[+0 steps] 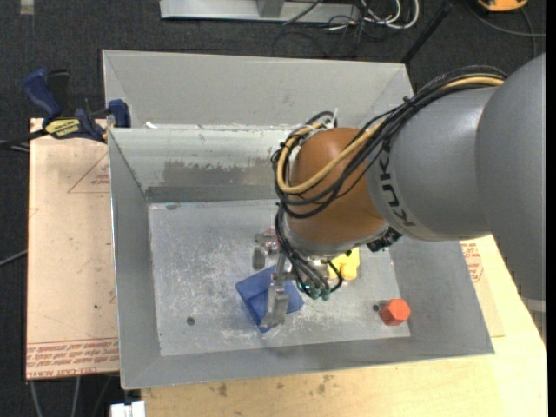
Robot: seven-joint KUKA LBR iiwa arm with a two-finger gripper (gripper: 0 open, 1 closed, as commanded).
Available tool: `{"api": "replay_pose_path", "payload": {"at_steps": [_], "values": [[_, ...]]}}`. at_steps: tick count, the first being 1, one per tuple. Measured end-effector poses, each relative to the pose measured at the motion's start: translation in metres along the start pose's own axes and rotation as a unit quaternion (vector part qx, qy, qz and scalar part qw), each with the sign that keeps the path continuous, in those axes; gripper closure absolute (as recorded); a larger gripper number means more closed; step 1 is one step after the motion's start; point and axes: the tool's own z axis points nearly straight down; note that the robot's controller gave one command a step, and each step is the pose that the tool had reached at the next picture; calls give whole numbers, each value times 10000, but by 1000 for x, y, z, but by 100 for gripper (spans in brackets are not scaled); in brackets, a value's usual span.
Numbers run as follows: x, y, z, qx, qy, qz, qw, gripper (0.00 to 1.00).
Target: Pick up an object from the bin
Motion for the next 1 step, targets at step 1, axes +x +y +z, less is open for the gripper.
{"api": "replay_pose_path", "payload": {"at_steps": [1], "values": [[-16, -34, 63, 7, -18, -88, 10000, 0]]}}
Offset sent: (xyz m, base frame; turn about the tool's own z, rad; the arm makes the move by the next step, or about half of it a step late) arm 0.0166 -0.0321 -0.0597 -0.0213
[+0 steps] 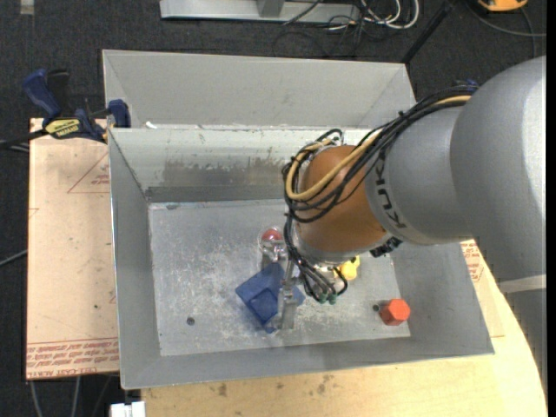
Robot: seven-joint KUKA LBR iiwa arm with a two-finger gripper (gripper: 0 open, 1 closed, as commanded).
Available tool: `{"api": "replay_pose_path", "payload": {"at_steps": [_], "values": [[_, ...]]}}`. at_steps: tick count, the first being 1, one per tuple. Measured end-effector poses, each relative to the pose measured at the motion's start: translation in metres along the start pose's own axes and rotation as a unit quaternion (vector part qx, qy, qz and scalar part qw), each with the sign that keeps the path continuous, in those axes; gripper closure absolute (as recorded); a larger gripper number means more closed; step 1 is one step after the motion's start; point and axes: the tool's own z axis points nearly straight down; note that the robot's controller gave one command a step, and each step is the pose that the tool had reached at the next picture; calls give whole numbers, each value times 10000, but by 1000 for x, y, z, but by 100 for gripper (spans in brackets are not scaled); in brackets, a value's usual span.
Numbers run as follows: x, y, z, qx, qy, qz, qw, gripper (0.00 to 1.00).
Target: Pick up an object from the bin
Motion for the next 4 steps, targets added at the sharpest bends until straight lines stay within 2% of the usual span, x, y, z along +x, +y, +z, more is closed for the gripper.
{"api": "replay_pose_path", "payload": {"at_steps": [4], "values": [[-2, 2, -1, -33, -18, 30, 10000, 0]]}}
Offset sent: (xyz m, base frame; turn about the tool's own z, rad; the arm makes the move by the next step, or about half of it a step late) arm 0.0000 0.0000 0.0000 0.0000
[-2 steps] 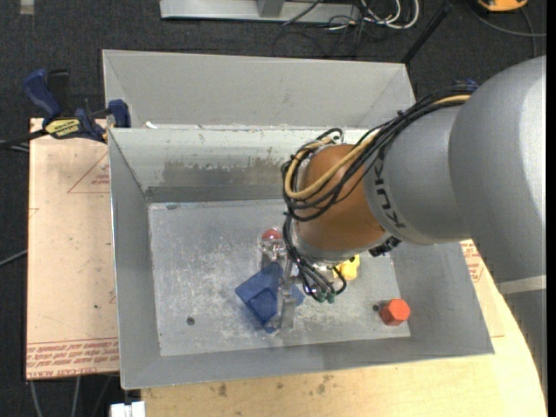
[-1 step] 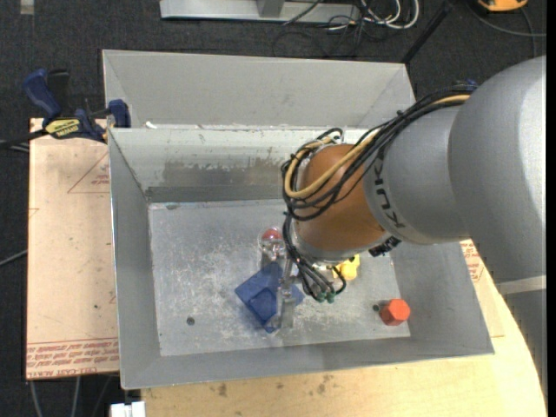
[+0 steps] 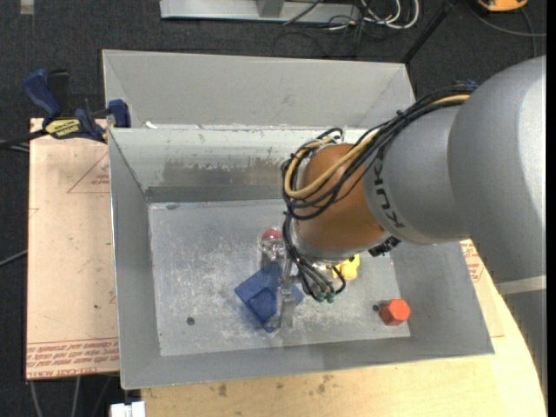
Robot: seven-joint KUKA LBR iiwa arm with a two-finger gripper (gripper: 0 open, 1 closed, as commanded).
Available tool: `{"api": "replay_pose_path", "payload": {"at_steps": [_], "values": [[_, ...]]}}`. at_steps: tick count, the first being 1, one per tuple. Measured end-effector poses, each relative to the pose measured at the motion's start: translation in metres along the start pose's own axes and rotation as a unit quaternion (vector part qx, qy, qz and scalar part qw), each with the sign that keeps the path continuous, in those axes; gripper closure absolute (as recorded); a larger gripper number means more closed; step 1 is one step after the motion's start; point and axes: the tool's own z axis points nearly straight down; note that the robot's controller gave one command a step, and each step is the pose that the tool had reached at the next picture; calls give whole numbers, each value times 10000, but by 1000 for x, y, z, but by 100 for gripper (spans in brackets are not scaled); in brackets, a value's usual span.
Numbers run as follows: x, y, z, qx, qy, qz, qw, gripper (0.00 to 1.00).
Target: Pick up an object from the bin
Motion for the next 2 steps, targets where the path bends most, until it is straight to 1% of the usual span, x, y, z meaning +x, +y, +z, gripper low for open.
{"api": "replay_pose_path", "payload": {"at_steps": [1, 2], "values": [[-1, 1, -1, -8, -17, 2, 10000, 100], [-3, 2, -91, 16, -54, -1, 10000, 100]]}}
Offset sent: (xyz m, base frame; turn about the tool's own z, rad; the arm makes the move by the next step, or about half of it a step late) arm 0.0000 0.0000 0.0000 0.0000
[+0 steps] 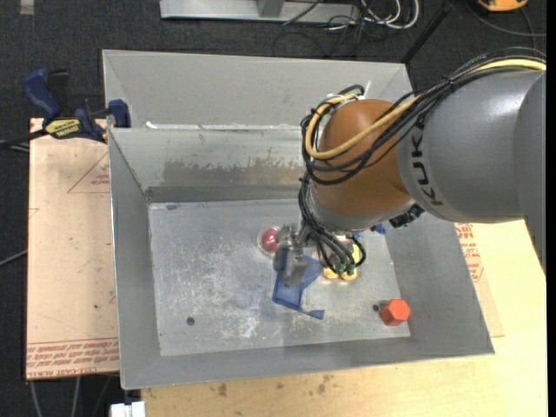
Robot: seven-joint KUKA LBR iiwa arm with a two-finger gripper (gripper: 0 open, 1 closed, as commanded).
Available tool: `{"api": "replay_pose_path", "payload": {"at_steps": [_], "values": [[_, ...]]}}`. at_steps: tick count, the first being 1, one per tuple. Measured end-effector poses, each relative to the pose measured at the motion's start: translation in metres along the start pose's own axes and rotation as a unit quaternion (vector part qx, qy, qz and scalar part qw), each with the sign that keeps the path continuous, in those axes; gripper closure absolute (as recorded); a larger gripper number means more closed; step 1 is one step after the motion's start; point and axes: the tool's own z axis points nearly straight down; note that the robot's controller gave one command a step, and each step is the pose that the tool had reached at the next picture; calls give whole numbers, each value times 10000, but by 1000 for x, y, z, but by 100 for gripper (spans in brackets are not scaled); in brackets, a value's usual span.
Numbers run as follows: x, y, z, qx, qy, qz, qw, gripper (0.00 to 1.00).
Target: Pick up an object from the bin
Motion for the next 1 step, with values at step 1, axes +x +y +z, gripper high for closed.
{"api": "replay_pose_path", "payload": {"at_steps": [1], "values": [[-1, 0, -3, 4, 36, 2, 10000, 100]]}}
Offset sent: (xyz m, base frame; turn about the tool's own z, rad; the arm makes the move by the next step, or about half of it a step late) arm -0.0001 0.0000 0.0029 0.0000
